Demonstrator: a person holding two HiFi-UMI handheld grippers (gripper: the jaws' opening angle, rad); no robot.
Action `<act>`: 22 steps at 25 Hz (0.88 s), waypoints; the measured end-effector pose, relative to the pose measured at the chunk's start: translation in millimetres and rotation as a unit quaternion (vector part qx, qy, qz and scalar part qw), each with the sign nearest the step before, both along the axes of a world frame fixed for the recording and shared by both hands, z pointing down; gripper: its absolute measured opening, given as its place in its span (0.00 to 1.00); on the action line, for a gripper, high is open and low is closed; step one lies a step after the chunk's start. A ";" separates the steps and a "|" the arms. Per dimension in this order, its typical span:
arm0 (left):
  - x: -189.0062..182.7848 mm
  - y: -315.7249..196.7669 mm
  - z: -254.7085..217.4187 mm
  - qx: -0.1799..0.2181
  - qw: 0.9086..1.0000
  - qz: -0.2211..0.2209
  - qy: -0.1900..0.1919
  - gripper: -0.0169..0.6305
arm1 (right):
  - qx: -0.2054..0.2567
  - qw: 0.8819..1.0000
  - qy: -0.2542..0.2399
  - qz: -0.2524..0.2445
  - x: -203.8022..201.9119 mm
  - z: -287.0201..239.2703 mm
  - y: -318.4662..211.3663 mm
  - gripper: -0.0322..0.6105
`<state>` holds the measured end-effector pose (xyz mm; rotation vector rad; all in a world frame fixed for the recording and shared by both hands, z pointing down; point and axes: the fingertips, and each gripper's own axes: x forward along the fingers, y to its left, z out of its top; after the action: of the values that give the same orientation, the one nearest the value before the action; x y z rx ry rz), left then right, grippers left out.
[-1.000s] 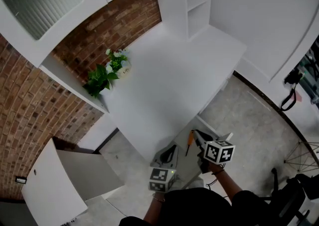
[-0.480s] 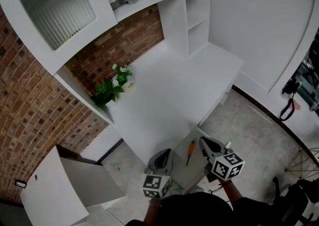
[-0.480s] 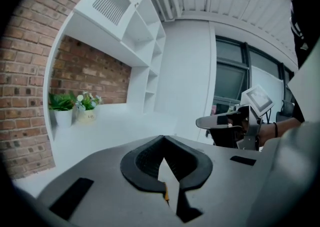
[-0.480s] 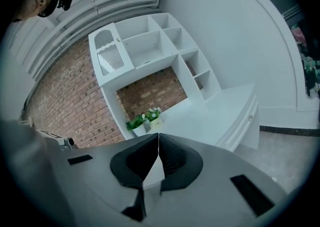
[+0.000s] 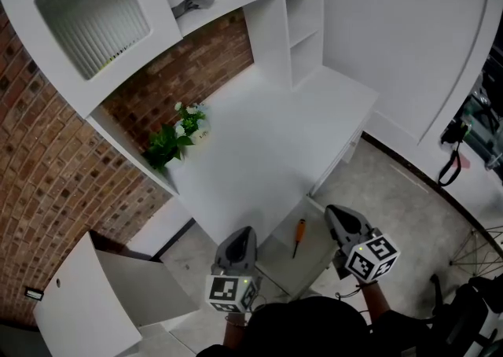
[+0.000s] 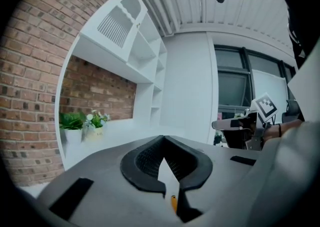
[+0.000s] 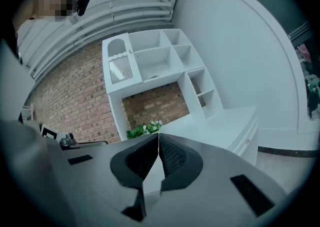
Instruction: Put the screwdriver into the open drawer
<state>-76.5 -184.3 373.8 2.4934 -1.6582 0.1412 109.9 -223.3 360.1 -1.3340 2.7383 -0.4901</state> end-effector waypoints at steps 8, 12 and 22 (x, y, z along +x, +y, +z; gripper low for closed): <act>-15.4 -3.0 -31.7 0.049 0.999 -0.024 0.002 0.04 | 0.045 0.999 0.004 0.015 14.4 -25.9 2.7 0.07; -20.8 -2.5 -40.1 0.060 0.998 -0.030 -0.008 0.04 | 0.053 0.998 0.016 0.021 19.1 -28.7 3.6 0.07; -33.0 -3.4 -42.2 0.066 0.997 -0.046 -0.010 0.04 | 0.066 0.997 0.027 0.014 15.5 -30.7 3.8 0.07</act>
<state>-109.6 -187.7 331.6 2.5097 -1.8446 0.0472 125.4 -219.5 329.4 -1.3704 2.7363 -0.2707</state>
